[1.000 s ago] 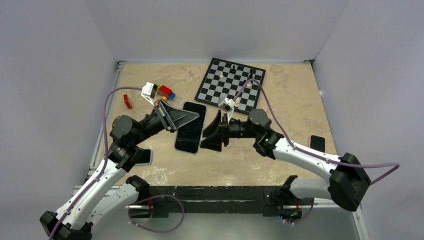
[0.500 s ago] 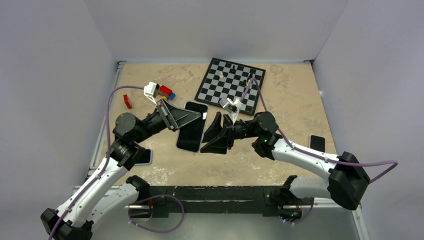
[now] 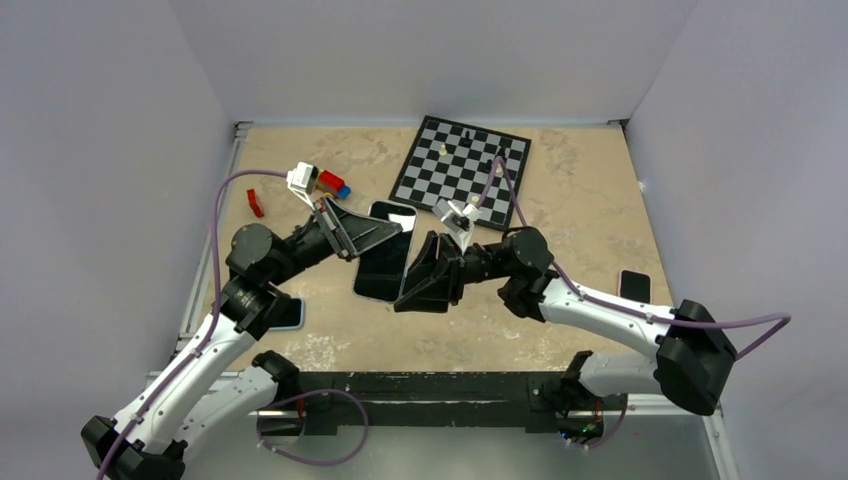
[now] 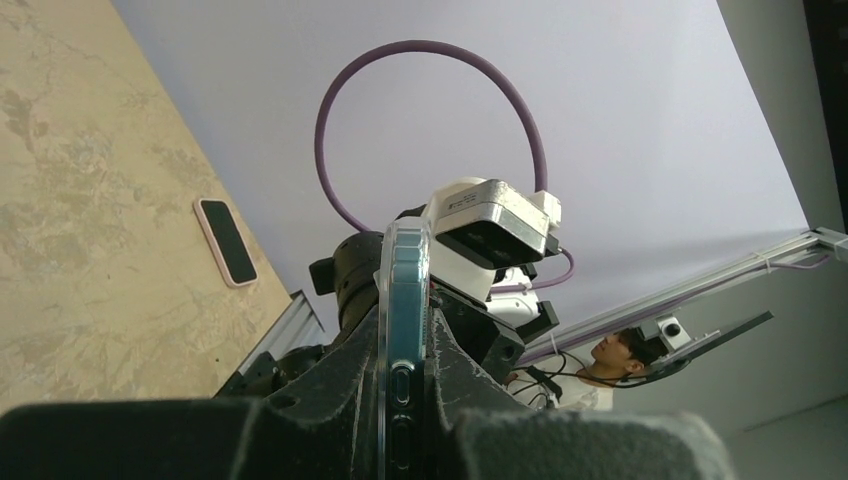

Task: Take the phone out of the phone case
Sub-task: Remove the phone case from the phone.

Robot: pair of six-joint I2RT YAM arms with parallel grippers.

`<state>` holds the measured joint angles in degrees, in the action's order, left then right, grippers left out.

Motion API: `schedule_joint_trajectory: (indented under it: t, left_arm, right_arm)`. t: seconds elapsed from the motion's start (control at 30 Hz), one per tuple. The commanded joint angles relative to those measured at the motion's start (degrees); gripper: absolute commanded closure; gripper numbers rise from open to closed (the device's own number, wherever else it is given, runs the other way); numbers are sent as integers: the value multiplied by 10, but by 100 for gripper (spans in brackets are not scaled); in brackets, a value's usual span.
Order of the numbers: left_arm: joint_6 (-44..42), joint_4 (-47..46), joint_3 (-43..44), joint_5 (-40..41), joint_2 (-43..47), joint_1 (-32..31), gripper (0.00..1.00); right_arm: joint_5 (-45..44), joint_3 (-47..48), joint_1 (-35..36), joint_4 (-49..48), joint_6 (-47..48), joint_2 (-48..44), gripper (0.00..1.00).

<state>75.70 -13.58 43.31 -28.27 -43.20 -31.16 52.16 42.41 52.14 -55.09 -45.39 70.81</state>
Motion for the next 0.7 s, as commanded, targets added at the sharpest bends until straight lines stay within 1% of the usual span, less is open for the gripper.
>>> schedule_joint_trajectory:
  t: [0.0,0.2,0.3,0.37,0.4,0.5,0.67]
  left_arm:
    - [-3,-32,34,6,6,2,100]
    - [4,-34,34,2,9,3,100]
    - [15,-36,33,-3,9,2,100]
    - [30,-42,29,-8,9,3,100]
    - [43,-52,26,-12,8,3,100]
    - [75,-84,24,-43,-3,2,100]
    - [78,-98,40,-103,-6,2,100]
  right_arm:
    - [-4,23,4,-39,1,11,63]
    - [-6,22,4,-49,9,21,69]
    - [-22,20,4,-44,18,18,81]
    - [-37,20,4,-30,33,14,96]
    - [-48,20,4,-15,45,11,100]
    - [-73,26,4,37,81,5,100]
    - [-106,53,-1,83,80,37,100]
